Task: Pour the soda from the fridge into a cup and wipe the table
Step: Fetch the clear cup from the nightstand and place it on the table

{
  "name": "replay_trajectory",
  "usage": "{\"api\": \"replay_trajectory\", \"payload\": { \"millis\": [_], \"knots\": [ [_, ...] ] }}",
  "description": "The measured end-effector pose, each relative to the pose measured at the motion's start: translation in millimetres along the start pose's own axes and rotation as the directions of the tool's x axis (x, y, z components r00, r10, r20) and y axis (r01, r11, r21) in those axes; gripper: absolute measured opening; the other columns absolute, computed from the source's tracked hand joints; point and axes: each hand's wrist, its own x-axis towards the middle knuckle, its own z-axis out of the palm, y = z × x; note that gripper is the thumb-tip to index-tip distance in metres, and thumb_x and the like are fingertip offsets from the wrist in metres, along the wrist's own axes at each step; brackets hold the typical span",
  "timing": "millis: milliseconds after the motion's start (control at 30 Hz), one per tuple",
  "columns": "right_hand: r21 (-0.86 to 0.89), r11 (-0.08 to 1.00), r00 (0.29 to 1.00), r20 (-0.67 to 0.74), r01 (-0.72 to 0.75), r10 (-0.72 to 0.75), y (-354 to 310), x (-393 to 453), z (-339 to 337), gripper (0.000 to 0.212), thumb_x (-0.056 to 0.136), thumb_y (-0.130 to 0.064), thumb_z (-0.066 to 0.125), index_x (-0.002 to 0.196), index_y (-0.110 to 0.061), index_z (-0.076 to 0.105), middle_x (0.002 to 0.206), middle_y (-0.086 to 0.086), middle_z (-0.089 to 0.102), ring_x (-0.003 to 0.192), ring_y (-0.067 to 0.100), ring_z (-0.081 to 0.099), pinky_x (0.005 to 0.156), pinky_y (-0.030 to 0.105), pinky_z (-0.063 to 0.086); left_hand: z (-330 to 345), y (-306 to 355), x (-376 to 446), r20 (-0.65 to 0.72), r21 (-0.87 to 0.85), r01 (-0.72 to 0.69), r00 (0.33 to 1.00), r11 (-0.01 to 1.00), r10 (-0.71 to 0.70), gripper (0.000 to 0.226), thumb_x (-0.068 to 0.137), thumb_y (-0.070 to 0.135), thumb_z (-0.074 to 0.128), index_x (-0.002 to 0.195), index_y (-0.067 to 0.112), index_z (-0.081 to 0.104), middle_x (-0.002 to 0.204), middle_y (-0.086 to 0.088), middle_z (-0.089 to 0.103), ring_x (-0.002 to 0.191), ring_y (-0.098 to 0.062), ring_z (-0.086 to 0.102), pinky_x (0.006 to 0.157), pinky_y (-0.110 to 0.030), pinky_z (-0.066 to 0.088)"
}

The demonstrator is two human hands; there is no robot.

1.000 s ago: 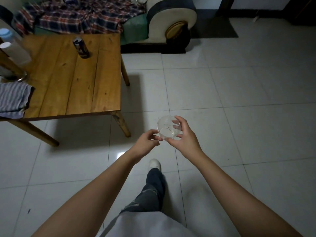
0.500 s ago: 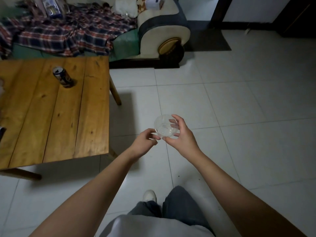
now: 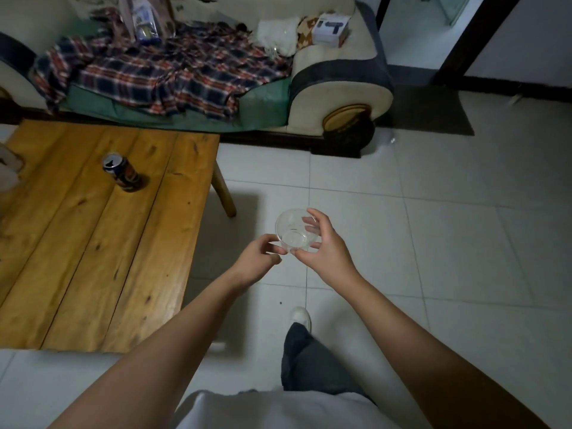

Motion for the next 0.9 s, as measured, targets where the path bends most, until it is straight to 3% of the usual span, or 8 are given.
{"api": "replay_trajectory", "payload": {
  "millis": [267, 400, 533, 733, 900],
  "knots": [
    [-0.082, 0.993, 0.986, 0.149, 0.082, -0.069, -14.0, 123.0, -38.5, 0.077, 0.074, -0.019, 0.075, 0.137, -0.024, 0.029, 0.137, -0.001, 0.046, 0.123, 0.015, 0.045, 0.1, 0.033, 0.045, -10.9, 59.0, 84.6, -0.137, -0.059, 0.005, 0.99, 0.998, -0.013, 0.035, 0.085, -0.004, 0.051, 0.118, 0.009, 0.053, 0.094, -0.002, 0.061, 0.083, -0.014, 0.054, 0.065, -0.018, 0.042],
    [-0.096, 0.988, 0.972, 0.216, 0.119, -0.096, -20.5, 168.0, -36.6, 0.078, 0.073, -0.02, 0.075, 0.137, -0.025, 0.029, 0.136, -0.002, 0.046, 0.123, 0.013, 0.045, 0.095, 0.022, 0.042, -24.5, 70.2, 111.8, -0.193, -0.098, 0.018, 0.98, 0.995, -0.036, 0.038, 0.085, -0.004, 0.051, 0.121, 0.008, 0.052, 0.09, 0.001, 0.059, 0.082, -0.011, 0.054, 0.064, -0.013, 0.044],
    [-0.102, 0.984, 0.95, 0.291, 0.149, -0.113, -29.6, 207.3, -19.2, 0.079, 0.072, -0.024, 0.076, 0.136, -0.026, 0.03, 0.136, -0.001, 0.045, 0.121, 0.013, 0.046, 0.092, 0.018, 0.041, -48.7, 72.1, 132.3, -0.25, -0.135, 0.029, 0.966, 0.99, -0.062, 0.038, 0.086, -0.005, 0.051, 0.123, 0.007, 0.05, 0.094, -0.001, 0.058, 0.085, -0.009, 0.053, 0.065, -0.011, 0.042],
    [-0.119, 0.971, 0.909, 0.391, 0.208, -0.147, -54.5, 270.3, 29.4, 0.079, 0.071, -0.022, 0.077, 0.136, -0.023, 0.031, 0.135, 0.004, 0.047, 0.119, 0.015, 0.049, 0.097, 0.03, 0.047, -109.1, 65.4, 165.3, -0.34, -0.178, 0.018, 0.937, 0.984, -0.078, 0.031, 0.087, -0.003, 0.053, 0.117, 0.006, 0.053, 0.092, -0.003, 0.059, 0.081, -0.007, 0.052, 0.07, -0.017, 0.041],
    [-0.133, 0.953, 0.854, 0.491, 0.27, -0.174, -88.0, 321.7, 79.7, 0.08, 0.07, -0.019, 0.078, 0.136, -0.021, 0.033, 0.135, 0.005, 0.048, 0.12, 0.017, 0.049, 0.095, 0.026, 0.045, -169.3, 56.1, 187.4, -0.42, -0.266, 0.035, 0.895, 0.963, -0.149, 0.035, 0.086, -0.007, 0.051, 0.121, 0.0, 0.052, 0.091, -0.006, 0.058, 0.078, -0.004, 0.052, 0.059, -0.001, 0.04]
  ]
}}
